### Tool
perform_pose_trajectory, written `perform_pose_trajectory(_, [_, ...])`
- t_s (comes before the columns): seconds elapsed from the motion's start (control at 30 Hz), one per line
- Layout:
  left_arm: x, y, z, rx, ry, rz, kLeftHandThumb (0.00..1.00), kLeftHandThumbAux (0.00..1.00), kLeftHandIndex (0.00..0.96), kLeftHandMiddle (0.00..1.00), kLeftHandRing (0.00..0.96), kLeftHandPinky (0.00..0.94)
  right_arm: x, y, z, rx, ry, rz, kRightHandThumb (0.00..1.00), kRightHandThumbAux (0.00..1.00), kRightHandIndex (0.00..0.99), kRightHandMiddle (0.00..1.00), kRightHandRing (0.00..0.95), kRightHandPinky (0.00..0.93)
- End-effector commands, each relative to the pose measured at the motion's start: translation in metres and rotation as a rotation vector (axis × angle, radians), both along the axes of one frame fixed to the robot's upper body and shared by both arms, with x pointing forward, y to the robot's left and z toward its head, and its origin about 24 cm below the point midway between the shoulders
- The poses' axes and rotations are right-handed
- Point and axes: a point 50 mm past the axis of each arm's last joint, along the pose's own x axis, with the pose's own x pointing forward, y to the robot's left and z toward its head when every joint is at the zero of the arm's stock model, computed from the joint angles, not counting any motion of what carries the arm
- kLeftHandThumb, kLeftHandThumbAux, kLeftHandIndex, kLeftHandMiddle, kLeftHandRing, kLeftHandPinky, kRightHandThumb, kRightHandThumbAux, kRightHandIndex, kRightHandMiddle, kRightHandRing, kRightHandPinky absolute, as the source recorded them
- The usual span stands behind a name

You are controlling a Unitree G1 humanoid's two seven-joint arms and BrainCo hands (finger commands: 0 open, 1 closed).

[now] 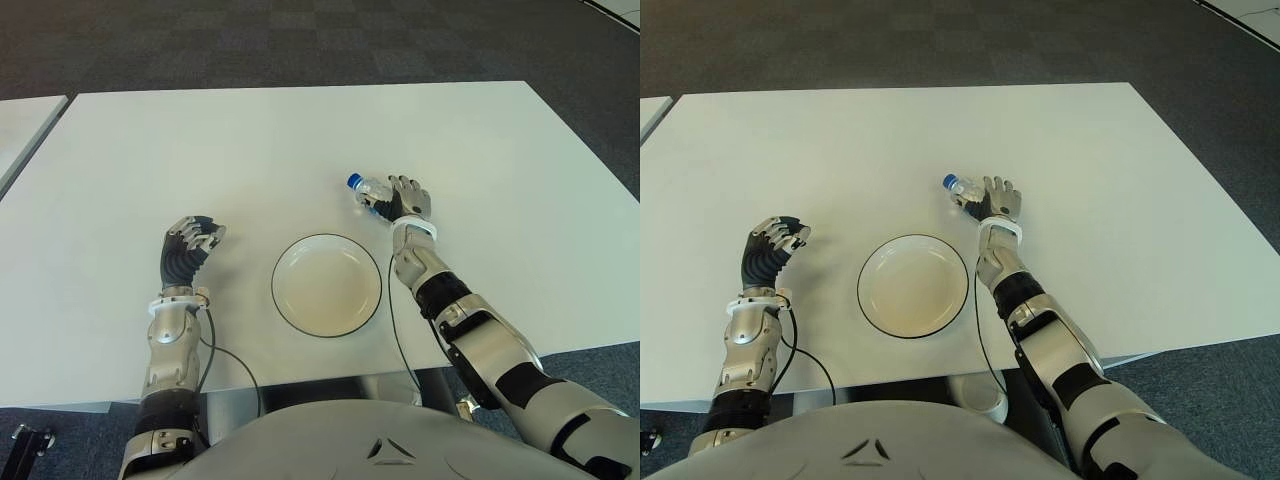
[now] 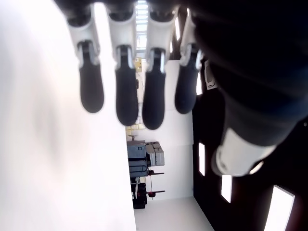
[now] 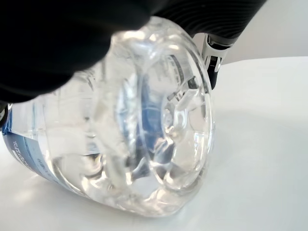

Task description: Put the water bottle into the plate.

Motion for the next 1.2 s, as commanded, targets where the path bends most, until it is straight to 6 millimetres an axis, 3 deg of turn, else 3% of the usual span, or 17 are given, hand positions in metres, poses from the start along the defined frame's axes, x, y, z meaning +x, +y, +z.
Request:
perform_pose_trajectory(0.03, [-0.002,-0.001,-0.003,-0.004,0.019,-0.001,0.705,0.713,0.430,0.481,0.473,0.474,-0.027,-0.011,-0.044,0.009,0.212,-0.069,0.534,0.175,0.000,0.000,0.000,0.000])
perform_pose_trajectory(0.5, [-0.003,0.001,-0.003,-0.010,0.010,0.009,0.706,0.712,0.430,0.492,0.480,0.479,-0.021,-0.018,-0.049,-0.058,0.292,-0.068,0.531,0.184,0.000,0.000,0.000,0.000])
perform_pose_trajectory(1.2, [-0.007,0.001,-0.002,-0.010,0.002,0.016,0.706,0.711,0.431,0.502,0.487,0.483,-0.007,-0.026,-0.037,-0.195,0.295,0.033,0.589,0.306,0.000,0.000,0.000,0.000])
